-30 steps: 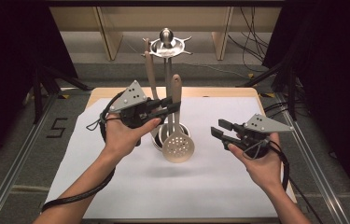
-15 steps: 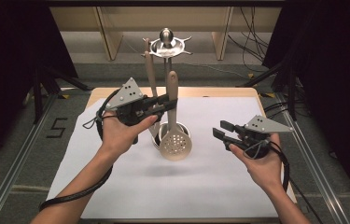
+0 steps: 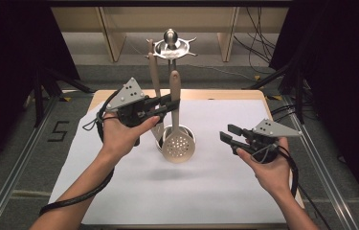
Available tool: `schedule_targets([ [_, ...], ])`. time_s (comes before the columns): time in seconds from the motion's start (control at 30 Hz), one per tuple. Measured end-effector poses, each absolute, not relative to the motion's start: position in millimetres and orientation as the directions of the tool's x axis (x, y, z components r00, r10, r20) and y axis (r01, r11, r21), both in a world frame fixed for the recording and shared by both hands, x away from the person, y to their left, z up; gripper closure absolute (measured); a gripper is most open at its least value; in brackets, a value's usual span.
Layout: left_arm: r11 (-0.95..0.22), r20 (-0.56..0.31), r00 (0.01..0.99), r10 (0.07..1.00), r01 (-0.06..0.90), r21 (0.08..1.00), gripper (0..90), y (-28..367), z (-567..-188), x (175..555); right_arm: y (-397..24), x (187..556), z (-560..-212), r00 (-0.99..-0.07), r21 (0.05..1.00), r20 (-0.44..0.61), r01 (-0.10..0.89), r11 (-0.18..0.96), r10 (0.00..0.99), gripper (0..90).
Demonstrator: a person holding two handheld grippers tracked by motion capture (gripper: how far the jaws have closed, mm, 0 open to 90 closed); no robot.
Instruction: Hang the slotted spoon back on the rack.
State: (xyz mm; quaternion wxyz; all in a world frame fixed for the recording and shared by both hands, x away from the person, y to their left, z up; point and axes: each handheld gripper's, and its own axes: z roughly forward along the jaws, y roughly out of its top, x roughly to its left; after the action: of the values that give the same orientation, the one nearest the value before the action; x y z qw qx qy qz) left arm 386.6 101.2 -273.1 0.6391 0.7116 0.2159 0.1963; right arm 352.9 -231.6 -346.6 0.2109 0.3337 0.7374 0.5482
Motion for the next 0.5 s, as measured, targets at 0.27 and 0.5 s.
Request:
schedule_targets([
  [0.27,-0.091,0.005,0.828,0.560,0.056,0.994,73.4,102.0,-271.3,388.5,-231.0,352.6,-347.5,-0.689,0.947,0.073,0.275,0.167,0.721,57.9],
  [0.5,-0.086,0.000,0.824,0.566,0.059,0.995,73.4,102.4,-269.0,390.5,-231.6,352.9,-347.9,-0.688,0.948,0.060,0.266,0.174,0.724,57.2],
])
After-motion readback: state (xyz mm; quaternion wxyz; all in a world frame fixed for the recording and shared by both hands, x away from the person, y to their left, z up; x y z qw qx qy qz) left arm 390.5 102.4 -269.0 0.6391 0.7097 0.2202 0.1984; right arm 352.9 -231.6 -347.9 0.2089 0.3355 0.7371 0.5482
